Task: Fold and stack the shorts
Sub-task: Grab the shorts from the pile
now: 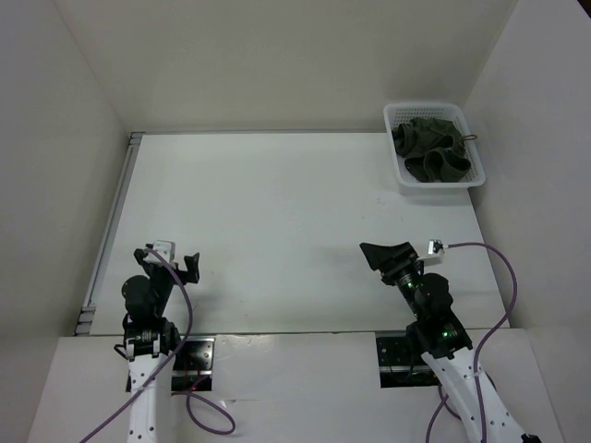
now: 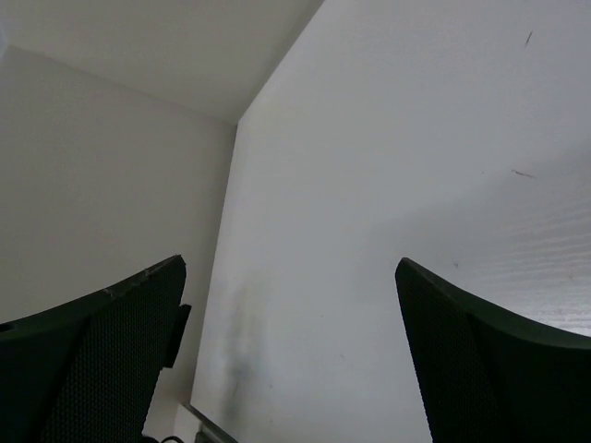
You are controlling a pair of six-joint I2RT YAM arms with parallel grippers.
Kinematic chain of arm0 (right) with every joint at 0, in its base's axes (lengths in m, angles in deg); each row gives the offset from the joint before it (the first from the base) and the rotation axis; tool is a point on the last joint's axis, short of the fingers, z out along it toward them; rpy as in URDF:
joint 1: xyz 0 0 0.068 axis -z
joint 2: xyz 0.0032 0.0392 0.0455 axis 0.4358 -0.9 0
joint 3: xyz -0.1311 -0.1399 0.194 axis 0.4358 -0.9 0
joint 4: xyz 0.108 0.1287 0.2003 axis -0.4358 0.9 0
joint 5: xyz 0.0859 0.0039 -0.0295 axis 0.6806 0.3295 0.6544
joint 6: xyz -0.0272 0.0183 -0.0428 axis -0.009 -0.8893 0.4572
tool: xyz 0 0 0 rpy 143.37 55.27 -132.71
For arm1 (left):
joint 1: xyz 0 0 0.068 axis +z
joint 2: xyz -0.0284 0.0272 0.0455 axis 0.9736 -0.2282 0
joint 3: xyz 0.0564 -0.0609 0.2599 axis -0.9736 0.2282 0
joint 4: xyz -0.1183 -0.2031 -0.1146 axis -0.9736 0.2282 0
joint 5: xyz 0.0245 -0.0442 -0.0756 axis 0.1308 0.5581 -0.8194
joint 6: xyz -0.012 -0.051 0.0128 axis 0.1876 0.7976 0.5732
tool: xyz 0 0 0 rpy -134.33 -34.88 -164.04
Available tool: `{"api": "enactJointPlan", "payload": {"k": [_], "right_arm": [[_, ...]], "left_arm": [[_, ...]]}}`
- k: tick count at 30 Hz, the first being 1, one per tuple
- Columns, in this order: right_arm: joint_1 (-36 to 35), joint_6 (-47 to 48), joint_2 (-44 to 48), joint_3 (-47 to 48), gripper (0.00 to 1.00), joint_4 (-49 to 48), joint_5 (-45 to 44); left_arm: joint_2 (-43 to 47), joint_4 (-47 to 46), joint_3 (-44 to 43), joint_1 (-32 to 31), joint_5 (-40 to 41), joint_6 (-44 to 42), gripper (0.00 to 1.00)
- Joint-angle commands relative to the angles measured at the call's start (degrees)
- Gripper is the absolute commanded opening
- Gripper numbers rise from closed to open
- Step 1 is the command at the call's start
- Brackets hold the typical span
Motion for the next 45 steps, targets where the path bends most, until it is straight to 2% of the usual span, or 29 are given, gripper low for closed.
{"api": "enactJointPlan", "payload": {"k": [1, 3, 4, 6, 8, 9, 10, 11, 12, 13, 15, 17, 18, 19, 20, 21, 22, 23, 24, 25, 26, 27, 28, 30, 32, 33, 36, 40, 45], "right_arm": [[-0.28, 2.43, 1.09, 0.45, 0.99, -6.55, -1.44], [-0.28, 5.58, 1.09, 2.55, 0.99, -7.17, -3.03], [-0.28, 9.78, 1.09, 5.0, 0.99, -7.86, -3.64], [-0.28, 14.02, 0.22, 9.56, 0.99, -8.39, -6.89], [-0.28, 19.83, -4.69, 13.09, 0.99, -9.44, -9.96], [-0.28, 21.15, -8.02, 17.02, 0.99, -10.93, -10.5], [-0.28, 22.64, -17.19, 19.5, 0.99, -11.47, -10.5], [-0.28, 24.74, -22.85, 22.31, 0.99, -11.47, -12.16], [-0.8, 24.76, -28.82, 30.17, 0.99, -7.3, -18.18], [-0.81, 23.98, -40.89, 34.77, 0.99, -4.04, -22.59], [-0.81, 22.82, -51.42, 47.83, 0.99, 1.25, -32.94], [-0.81, 27.63, -62.22, 53.86, 0.99, 0.23, -35.72], [-0.81, 33.49, -64.81, 58.59, 0.99, -1.0, -37.3], [-0.02, 36.34, -66.83, 60.37, 0.99, -4.58, -40.79], [1.29, 39.76, -70.51, 62.13, 0.99, -6.88, -40.83], [2.87, 46.14, -72.37, 65.8, 0.99, -8.99, -39.96], [6.89, 49.08, -74.48, 68.02, 0.99, -10.75, -35.95], [8.84, 51.28, -77.11, 71.0, 0.99, -11.47, -33.82], [10.69, 54.87, -83.66, 78.77, 0.99, -9.91, -31.88], [13.14, 55.69, -87.3, 83.2, 0.99, -7.72, -31.78], [14.04, 57.27, -91.25, 91.33, 0.99, -4.13, -31.77], [14.65, 58.41, -98.07, 94.72, 0.99, -2.26, -31.17], [14.66, 62.69, -100.93, 97.63, 0.99, -1.11, -30.55], [14.66, 64.22, -107.85, 104.93, 0.99, 2.22, -31.77], [16.32, 65.63, -110.35, 108.37, 0.99, 5.04, -30.03], [17.2, 65.63, -110.36, 107.77, 0.99, 5.57, -28.1], [22.21, 63.18, -109.39, 102.59, 0.99, 5.58, -22.29], [26.96, 61.68, -107.99, 97.14, 0.99, 7.42, -19.3], [28.81, 61.06, -111.49, 95.99, 0.99, 8.03, -21.4]], "left_arm": [[2.51, 0.63, -0.85, -0.3, -17.76, -0.19, 1.0], [2.51, 8.43, -2.34, -0.3, -35.86, -0.19, 1.0], [2.51, 17.0, -3.39, -0.3, -41.62, -0.19, 1.0], [2.51, 18.5, -3.5, -0.3, -45.89, -0.19, 1.0], [2.51, 6.94, -1.48, -0.3, -43.54, -0.19, 1.0], [2.51, 1.41, 0.44, -0.3, -39.35, -0.19, 1.0], [1.99, -5.7, 0.46, -0.3, -37.74, -0.19, 1.0], [1.98, -8.38, -0.06, -0.3, -36.68, -0.19, 1.0], [1.46, -11.28, -0.59, -0.82, -33.71, -0.19, 1.0], [1.46, -18.44, -0.59, -0.83, -32.03, -0.19, 1.0], [-2.65, -23.5, -1.9, -1.35, -28.95, -0.19, 1.0], [-11.95, -24.22, -8.19, -1.36, -22.19, -0.19, 1.0], [-16.08, -24.22, -11.2, -1.36, -19.38, -0.19, 1.0], [-26.47, -23.62, -14.79, -1.36, -12.92, -0.19, 1.0], [-32.32, -22.04, -19.18, -1.36, -9.37, -0.19, 1.0], [-38.3, -19.5, -30.19, -1.36, -6.12, -0.19, 1.0], [-50.36, -12.52, -36.3, -0.75, -3.65, -0.19, 1.0], [-56.05, -8.1, -42.45, 0.13, -1.19, -0.19, 1.0], [-61.33, -3.53, -48.52, 1.7, -1.16, -0.19, 1.0], [-70.26, 5.31, -58.67, 2.24, -2.73, -0.19, 1.0], [-73.57, 8.53, -61.91, 2.77, -6.4, -0.19, 1.0], [-75.52, 10.47, -63.68, 2.77, -8.26, -0.19, 1.0], [-77.36, 11.45, -64.65, 2.77, -9.67, -0.19, 1.0], [-80.26, 12.76, -65.62, 1.55, -11.17, -0.19, 1.0], [-83.34, 16.8, -68.17, 1.02, -13.19, -0.19, 1.0], [-84.92, 20.39, -69.83, 1.02, -14.86, -0.19, 1.0], [-86.7, 23.4, -69.15, -0.21, -14.87, -0.19, 1.0], [-85.91, 24.03, -64.85, -3.55, -10.48, -0.19, 1.0], [-85.38, 23.5, -63.78, -4.17, -8.72, -0.19, 1.0]]}}
